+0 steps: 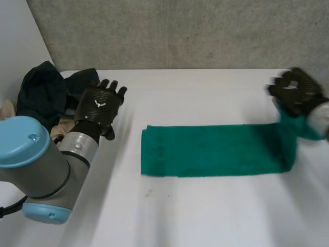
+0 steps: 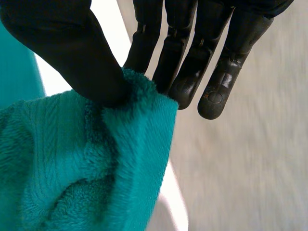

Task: Fold the laundry.

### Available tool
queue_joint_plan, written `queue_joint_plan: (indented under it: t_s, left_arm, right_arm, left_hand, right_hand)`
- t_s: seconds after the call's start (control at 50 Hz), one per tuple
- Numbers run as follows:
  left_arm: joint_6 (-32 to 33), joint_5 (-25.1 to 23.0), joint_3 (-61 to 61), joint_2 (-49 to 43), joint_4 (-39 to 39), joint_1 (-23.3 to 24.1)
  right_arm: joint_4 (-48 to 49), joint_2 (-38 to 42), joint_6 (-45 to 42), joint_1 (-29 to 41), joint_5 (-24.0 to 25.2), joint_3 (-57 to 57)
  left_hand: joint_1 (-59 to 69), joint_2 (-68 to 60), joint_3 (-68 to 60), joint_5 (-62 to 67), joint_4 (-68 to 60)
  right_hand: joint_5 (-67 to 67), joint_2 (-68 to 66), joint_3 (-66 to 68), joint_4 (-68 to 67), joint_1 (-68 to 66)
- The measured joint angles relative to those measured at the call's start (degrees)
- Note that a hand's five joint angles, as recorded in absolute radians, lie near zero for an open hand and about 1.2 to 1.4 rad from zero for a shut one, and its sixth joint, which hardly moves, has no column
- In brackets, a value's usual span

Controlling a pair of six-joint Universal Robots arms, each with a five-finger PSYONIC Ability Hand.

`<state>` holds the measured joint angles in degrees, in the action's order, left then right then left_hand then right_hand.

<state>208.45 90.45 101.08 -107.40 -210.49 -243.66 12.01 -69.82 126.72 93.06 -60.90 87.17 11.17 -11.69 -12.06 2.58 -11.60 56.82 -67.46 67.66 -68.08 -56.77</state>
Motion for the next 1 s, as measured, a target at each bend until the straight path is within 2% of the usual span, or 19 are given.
queue_joint_plan:
  t_s: [0.12, 0.14, 0.16, 0.24, 0.3, 0.34, 0.36, 0.38, 0.4, 0.46, 0.52, 0.54, 0.6, 0.66, 0.74, 0.82, 1.0]
  left_arm:
    - [-1.7, 0.0, 0.0, 1.0, 0.1, -0.8]
    - [-1.7, 0.0, 0.0, 1.0, 0.1, -0.8]
    - [-2.4, 0.0, 0.1, 1.1, 0.1, -0.9]
    - [-3.5, 0.0, 0.1, 1.1, 0.1, -0.7]
    - [-3.9, 0.0, 0.2, 0.9, 0.1, -0.6]
    - [-3.9, 0.0, 0.3, 0.8, 0.1, -0.5]
    - [-3.9, -0.1, 0.4, 0.7, 0.1, -0.5]
    - [-3.9, -0.1, 0.5, 0.6, 0.1, -0.4]
    - [-3.9, -0.1, 0.5, 0.6, 0.1, -0.4]
    - [-3.8, -0.2, 0.6, 0.3, 0.0, -0.3]
    - [-3.8, -0.3, 0.6, 0.2, 0.0, -0.1]
    - [-3.8, -0.3, 0.6, 0.2, 0.0, -0.1]
    - [-3.7, -0.4, 0.2, 0.1, -0.1, 0.9]
    - [-3.7, -0.4, -0.2, 0.0, -0.2, 2.0]
    - [-3.8, -0.4, -1.4, -0.9, -0.3, 4.5]
    - [-4.0, -1.0, -4.5, -3.8, -0.3, 8.9]
    - [-5.6, -4.0, -13.1, -13.7, 1.7, 16.3]
  right_arm:
    - [4.5, 2.8, 0.1, 15.3, 2.1, -2.3]
    - [4.5, 2.8, 0.1, 15.3, 2.1, -2.3]
    - [5.5, 5.4, 0.0, 19.8, 3.6, -3.4]
    - [6.5, 12.4, -0.4, 28.5, 6.3, -5.5]
    - [6.6, 17.0, -0.8, 32.3, 7.2, -6.4]
    - [6.6, 18.8, -0.8, 33.5, 7.2, -6.7]
    - [6.5, 19.3, -0.8, 33.7, 7.1, -6.7]
    - [6.5, 20.1, -0.6, 34.2, 6.6, -6.9]
    - [6.5, 20.3, -0.6, 34.3, 6.4, -6.9]
    - [6.3, 19.4, 0.4, 34.2, 2.2, -7.2]
    - [6.1, 16.8, 3.5, 33.4, -4.4, -6.8]
    - [6.1, 16.8, 3.5, 33.4, -4.4, -6.8]
    - [5.6, 12.4, 10.8, 30.7, -11.5, -5.0]
    - [5.1, 9.4, 16.4, 28.3, -14.4, -3.1]
    - [4.2, 5.7, 23.3, 24.9, -15.3, 0.0]
    - [1.3, 1.5, 30.7, 18.8, -14.9, 6.0]
    - [-1.1, 1.4, 28.6, 13.4, -14.1, 12.8]
  left_hand:
    - [0.0, 0.0, 0.0, 0.0, 0.0]
    - [0.0, 0.0, 0.0, 0.0, 0.0]
    - [0.0, 0.0, 0.0, 0.0, 0.0]
    - [0.0, 0.0, 0.0, 0.0, 0.0]
    - [0.0, 0.0, 0.0, 0.0, 0.0]
    - [0.0, 0.0, 0.0, 0.0, 0.0]
    - [0.0, 0.0, 0.0, 0.0, 0.0]
    - [0.0, 0.0, 0.0, 0.0, 0.0]
    - [0.0, 0.0, 0.0, 0.0, 0.0]
    - [0.0, 0.0, 0.0, 0.0, 0.0]
    - [0.0, 0.0, 0.0, 0.0, 0.0]
    - [0.0, 0.0, 0.0, 0.0, 0.0]
    - [0.0, 0.0, 0.0, 0.0, 0.0]
    - [0.0, 0.0, 0.0, 0.0, 0.0]
    - [0.0, 0.0, 0.0, 0.0, 0.0]
    - [0.0, 0.0, 0.0, 0.0, 0.0]
    - [0.0, 0.0, 0.0, 0.0, 0.0]
  right_hand:
    - [0.0, 0.0, 0.0, 0.0, 0.0]
    - [0.0, 0.0, 0.0, 0.0, 0.0]
    - [0.0, 0.0, 0.1, -0.1, 0.0]
    - [0.0, 0.0, 0.2, -0.1, 0.0]
    - [0.0, 0.1, 0.1, 0.0, 0.1]
    - [-7.4, 8.0, -7.9, 8.2, 8.1]
    - [-7.4, 8.0, -7.9, 8.2, 8.1]
    - [-33.4, 34.8, -34.3, 34.5, 33.9]
    - [-33.4, 34.8, -34.3, 34.5, 33.9]
    - [-52.7, 54.3, -54.6, 54.4, 45.2]
    - [-53.2, 54.9, -55.4, 54.8, 45.2]
    - [-53.2, 54.9, -55.4, 54.8, 45.2]
    - [-53.2, 54.9, -55.4, 54.8, 45.2]
    - [-53.2, 54.9, -55.4, 54.8, 45.2]
    - [-53.2, 54.9, -55.4, 54.8, 45.2]
    - [-53.2, 54.9, -55.4, 54.8, 45.2]
    - [-53.2, 54.8, -55.3, 54.7, 45.2]
